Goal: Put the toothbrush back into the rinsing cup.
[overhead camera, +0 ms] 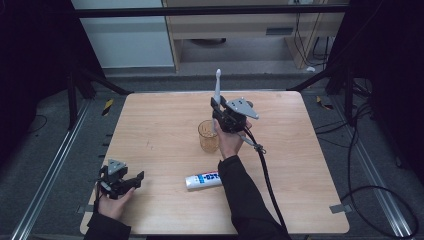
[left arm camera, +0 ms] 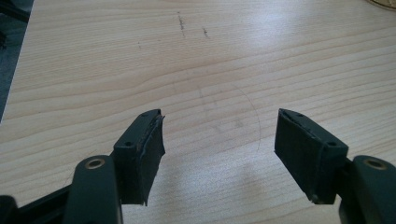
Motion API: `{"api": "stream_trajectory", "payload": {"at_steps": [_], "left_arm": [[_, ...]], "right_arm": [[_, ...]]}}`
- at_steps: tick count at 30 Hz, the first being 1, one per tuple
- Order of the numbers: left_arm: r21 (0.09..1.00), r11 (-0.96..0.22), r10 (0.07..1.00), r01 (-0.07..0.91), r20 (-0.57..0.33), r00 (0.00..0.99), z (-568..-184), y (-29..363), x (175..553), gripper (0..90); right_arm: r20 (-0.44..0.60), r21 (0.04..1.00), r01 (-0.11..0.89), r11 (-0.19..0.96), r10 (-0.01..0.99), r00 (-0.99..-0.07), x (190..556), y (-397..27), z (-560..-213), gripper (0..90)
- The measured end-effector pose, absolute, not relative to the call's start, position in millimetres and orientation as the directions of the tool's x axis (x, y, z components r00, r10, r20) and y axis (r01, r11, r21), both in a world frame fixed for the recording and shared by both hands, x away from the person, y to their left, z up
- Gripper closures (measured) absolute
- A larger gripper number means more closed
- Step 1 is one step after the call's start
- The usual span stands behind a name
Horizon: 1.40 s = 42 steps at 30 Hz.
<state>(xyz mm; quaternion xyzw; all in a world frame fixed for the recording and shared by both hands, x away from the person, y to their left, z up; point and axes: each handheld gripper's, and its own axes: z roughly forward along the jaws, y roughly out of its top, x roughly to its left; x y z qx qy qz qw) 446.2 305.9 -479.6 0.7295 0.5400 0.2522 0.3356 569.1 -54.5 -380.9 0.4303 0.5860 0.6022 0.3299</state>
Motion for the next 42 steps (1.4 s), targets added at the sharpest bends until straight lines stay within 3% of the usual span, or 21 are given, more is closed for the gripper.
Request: {"api": "stream_trajectory", "payload": {"at_steps": [42], "left_arm": [[0.760, -0.196, 0.957, 0.619, 0.011, 0.289, -479.7, 305.5, 446.1, 32.0]], "right_arm": [[0.093, 0.971, 0.240, 0.006, 0.912, -0.400, 568.0, -51.0, -427.2, 67.2]]}}
